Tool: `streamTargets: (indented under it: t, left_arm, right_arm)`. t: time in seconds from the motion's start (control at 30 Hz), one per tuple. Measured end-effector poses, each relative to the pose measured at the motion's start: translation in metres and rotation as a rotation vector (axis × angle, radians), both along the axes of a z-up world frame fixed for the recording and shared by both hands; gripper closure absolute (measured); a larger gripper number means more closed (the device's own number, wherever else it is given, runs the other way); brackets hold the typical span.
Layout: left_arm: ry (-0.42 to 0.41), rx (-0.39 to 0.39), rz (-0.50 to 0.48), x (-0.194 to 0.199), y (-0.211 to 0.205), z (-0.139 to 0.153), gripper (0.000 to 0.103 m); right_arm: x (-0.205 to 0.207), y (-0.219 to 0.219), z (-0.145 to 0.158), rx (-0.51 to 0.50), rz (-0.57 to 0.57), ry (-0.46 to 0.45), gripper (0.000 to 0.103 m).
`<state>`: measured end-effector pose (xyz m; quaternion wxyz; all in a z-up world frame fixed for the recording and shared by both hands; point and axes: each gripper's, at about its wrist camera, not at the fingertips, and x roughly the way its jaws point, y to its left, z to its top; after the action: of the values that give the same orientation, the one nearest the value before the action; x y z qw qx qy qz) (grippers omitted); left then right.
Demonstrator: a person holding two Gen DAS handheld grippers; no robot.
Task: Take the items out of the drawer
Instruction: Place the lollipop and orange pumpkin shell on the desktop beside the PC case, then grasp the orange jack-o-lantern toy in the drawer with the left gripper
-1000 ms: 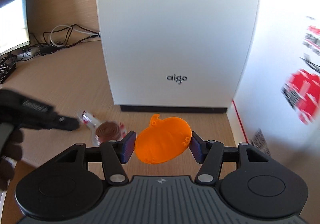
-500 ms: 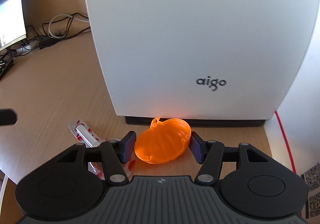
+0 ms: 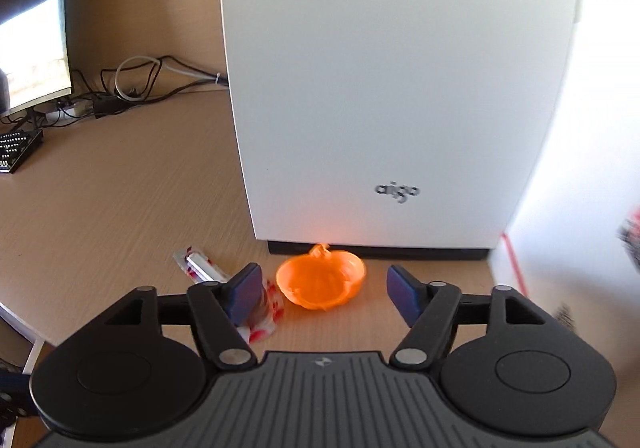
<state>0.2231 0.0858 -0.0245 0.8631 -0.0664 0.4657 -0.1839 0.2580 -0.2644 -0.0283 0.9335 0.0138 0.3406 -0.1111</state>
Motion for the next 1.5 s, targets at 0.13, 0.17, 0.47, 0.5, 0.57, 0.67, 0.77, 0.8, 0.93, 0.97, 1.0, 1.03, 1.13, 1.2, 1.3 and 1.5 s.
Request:
streamTargets:
  t: [0.13, 0.17, 0.47, 0.5, 0.57, 0.67, 0.77, 0.8, 0.93, 0.97, 1.0, 1.03, 1.13, 1.2, 1.3, 1.5]
  left_arm:
    - [0.069, 0.021, -0.004, -0.008, 0.001, -0.016, 0.086]
    - [0.077, 0.021, -0.004, -0.010, 0.001, -0.018, 0.086]
    - [0.121, 0.042, -0.134, -0.010, -0.024, -0.040, 0.086]
    - [0.128, 0.034, -0.156, -0.007, -0.031, -0.043, 0.086]
    - [0.104, 0.016, -0.192, 0.001, -0.050, -0.044, 0.086]
    - [0.011, 0.012, -0.248, 0.014, -0.088, -0.046, 0.085]
    - [-0.032, -0.005, -0.301, 0.027, -0.125, -0.054, 0.085]
    - [-0.029, -0.004, -0.302, 0.033, -0.136, -0.058, 0.085]
    - [-0.021, 0.034, -0.260, 0.050, -0.170, -0.076, 0.085]
    - [-0.019, 0.066, -0.249, 0.054, -0.178, -0.081, 0.085]
    - [-0.019, 0.098, -0.239, 0.057, -0.184, -0.084, 0.085]
    - [-0.021, 0.119, -0.237, 0.058, -0.189, -0.088, 0.084]
    - [-0.018, 0.173, -0.230, 0.061, -0.199, -0.098, 0.076]
    - [-0.009, 0.168, -0.239, 0.063, -0.201, -0.101, 0.071]
    - [0.041, 0.157, -0.254, 0.070, -0.205, -0.108, 0.065]
    - [0.073, 0.151, -0.257, 0.078, -0.206, -0.115, 0.066]
  right_arm:
    - [-0.025, 0.012, -0.005, -0.022, 0.002, 0.049, 0.028]
    - [-0.038, 0.012, -0.007, -0.032, 0.001, 0.063, 0.028]
    - [-0.110, 0.011, -0.030, 0.012, -0.047, 0.181, 0.024]
    - [-0.114, 0.012, -0.033, 0.005, -0.043, 0.197, 0.024]
    - [-0.122, 0.012, -0.036, 0.002, -0.041, 0.218, 0.024]
    - [-0.132, 0.013, -0.037, 0.008, -0.049, 0.225, 0.024]
    - [-0.142, 0.012, -0.033, 0.009, -0.063, 0.224, 0.024]
    - [-0.145, 0.012, -0.032, 0.011, -0.068, 0.225, 0.024]
    - [-0.158, 0.013, -0.037, 0.034, -0.068, 0.247, 0.024]
    - [-0.160, 0.014, -0.039, 0.036, -0.064, 0.258, 0.024]
    - [-0.162, 0.015, -0.041, 0.037, -0.059, 0.268, 0.024]
    - [-0.164, 0.016, -0.044, 0.038, -0.055, 0.277, 0.024]
    - [-0.168, 0.016, -0.050, 0.046, -0.051, 0.302, 0.024]
    - [-0.168, 0.015, -0.054, 0.049, -0.053, 0.314, 0.024]
    - [-0.167, 0.010, -0.054, 0.045, -0.070, 0.313, 0.024]
    - [-0.165, -0.001, -0.052, 0.060, -0.122, 0.324, 0.024]
